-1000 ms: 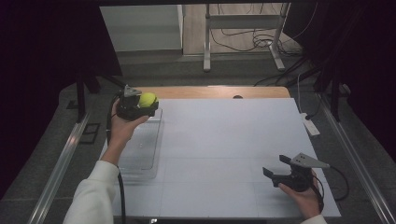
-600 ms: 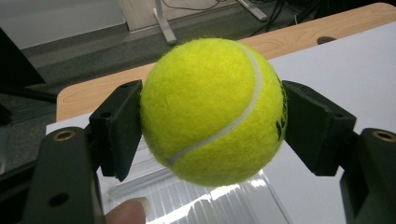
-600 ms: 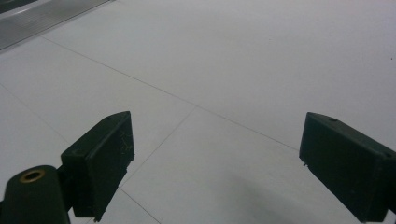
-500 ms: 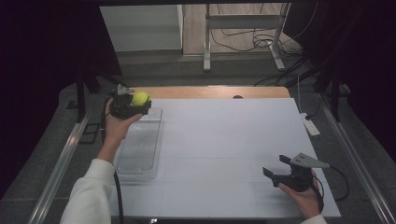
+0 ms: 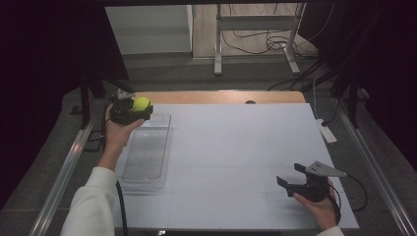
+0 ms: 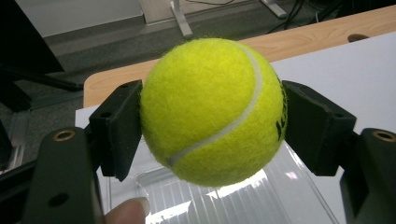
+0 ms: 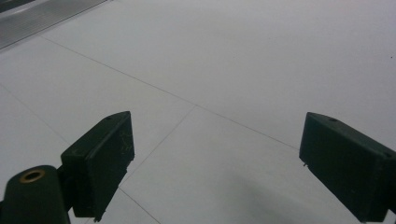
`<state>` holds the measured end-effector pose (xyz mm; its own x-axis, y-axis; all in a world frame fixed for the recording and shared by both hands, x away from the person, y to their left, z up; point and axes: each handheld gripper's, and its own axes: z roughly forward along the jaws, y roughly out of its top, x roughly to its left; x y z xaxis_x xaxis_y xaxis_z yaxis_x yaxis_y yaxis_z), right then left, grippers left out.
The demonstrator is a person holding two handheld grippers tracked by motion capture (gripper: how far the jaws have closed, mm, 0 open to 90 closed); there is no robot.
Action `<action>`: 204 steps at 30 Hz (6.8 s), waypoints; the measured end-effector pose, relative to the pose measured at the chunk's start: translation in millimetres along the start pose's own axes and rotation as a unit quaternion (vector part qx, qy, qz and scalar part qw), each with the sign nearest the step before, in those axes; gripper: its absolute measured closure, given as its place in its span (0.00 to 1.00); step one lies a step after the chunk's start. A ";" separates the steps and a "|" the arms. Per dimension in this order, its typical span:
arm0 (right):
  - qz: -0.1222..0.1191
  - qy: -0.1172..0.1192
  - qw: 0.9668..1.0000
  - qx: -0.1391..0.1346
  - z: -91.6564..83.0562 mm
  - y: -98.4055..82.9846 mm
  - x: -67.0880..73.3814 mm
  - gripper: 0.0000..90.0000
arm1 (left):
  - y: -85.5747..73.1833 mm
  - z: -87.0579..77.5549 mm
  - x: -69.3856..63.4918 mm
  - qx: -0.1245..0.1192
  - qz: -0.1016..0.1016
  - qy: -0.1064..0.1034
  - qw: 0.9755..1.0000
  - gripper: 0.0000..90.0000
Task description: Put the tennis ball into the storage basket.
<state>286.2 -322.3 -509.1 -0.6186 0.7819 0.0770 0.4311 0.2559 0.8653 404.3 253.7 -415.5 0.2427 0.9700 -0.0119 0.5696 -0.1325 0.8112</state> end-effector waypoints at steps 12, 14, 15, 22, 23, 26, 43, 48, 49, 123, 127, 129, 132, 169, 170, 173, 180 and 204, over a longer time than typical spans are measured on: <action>0.000 0.001 1.000 -0.001 -0.3 0.1 0.0 0.12 | -4.7 2.6 10.6 0.011 -0.007 0.012 1.000 0.30; 0.000 0.001 1.000 -0.001 -0.3 0.1 0.0 0.12 | -5.3 2.8 12.2 0.012 -0.009 0.014 1.000 0.30; 0.000 0.001 1.000 -0.001 -0.3 0.1 0.0 0.12 | -5.7 2.9 13.1 0.013 -0.010 0.015 1.000 0.30; 0.000 0.001 1.000 -0.001 -0.2 0.0 -0.2 0.12 | -7.5 5.8 15.9 0.021 -0.012 0.016 1.000 0.30; 0.000 0.001 1.000 -0.001 -0.2 0.0 -0.2 0.12 | -7.8 6.7 16.2 0.022 -0.013 0.017 1.000 0.30; -0.001 0.001 1.000 0.000 -0.3 -0.1 -0.2 0.12 | -9.0 7.9 16.9 0.021 -0.013 0.020 0.999 0.30; -0.002 0.001 1.000 0.002 0.4 -0.3 0.0 0.12 | -18.2 17.6 21.0 0.042 -0.016 0.025 0.999 0.30; -0.001 0.000 1.000 0.003 0.7 -0.3 0.0 0.12 | -19.7 21.1 22.1 0.049 -0.015 0.027 0.998 0.30; -0.001 0.000 1.000 0.003 0.7 -0.3 0.0 0.12 | -19.9 21.8 22.3 0.051 -0.015 0.028 0.998 0.30; -0.002 0.000 1.000 0.005 1.5 -1.1 -0.5 0.12 | -47.7 72.8 8.9 0.193 0.035 0.044 0.980 0.29; -0.002 0.000 1.000 0.005 1.6 -1.1 -0.6 0.12 | -48.4 74.1 9.5 0.195 0.035 0.049 0.979 0.29; -0.002 0.000 1.000 0.005 1.6 -1.1 -0.6 0.12 | -48.3 74.2 9.7 0.196 0.037 0.052 0.979 0.29; -0.002 0.000 1.000 0.006 1.7 -1.2 -0.6 0.12 | -48.4 74.2 9.5 0.196 0.035 0.052 0.979 0.29; -0.001 0.003 1.000 0.007 6.1 -0.6 -2.7 0.12 | -46.8 24.3 14.0 0.063 -0.014 -0.042 0.997 0.18; -0.001 0.003 1.000 0.007 6.2 -0.6 -2.9 0.12 | -47.6 22.3 14.0 0.059 -0.016 -0.047 0.997 0.18; 0.000 0.004 1.000 0.006 6.4 -0.5 -3.5 0.12 | -49.1 17.0 12.3 0.049 -0.015 -0.058 0.997 0.18; 0.003 0.002 1.000 0.006 5.1 -1.8 -4.6 0.12 | -53.6 5.0 4.1 0.030 -0.007 -0.078 0.996 0.18; 0.004 0.001 1.000 0.002 0.4 -2.0 -3.0 0.12 | -75.8 -28.6 -28.3 -0.006 0.012 -0.153 0.988 0.17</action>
<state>287.5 -324.9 -511.4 -0.6163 0.7830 0.0841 0.4387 0.2526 0.8624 331.9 242.1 -460.0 0.4826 0.8598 -0.1669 0.5515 -0.1503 0.8205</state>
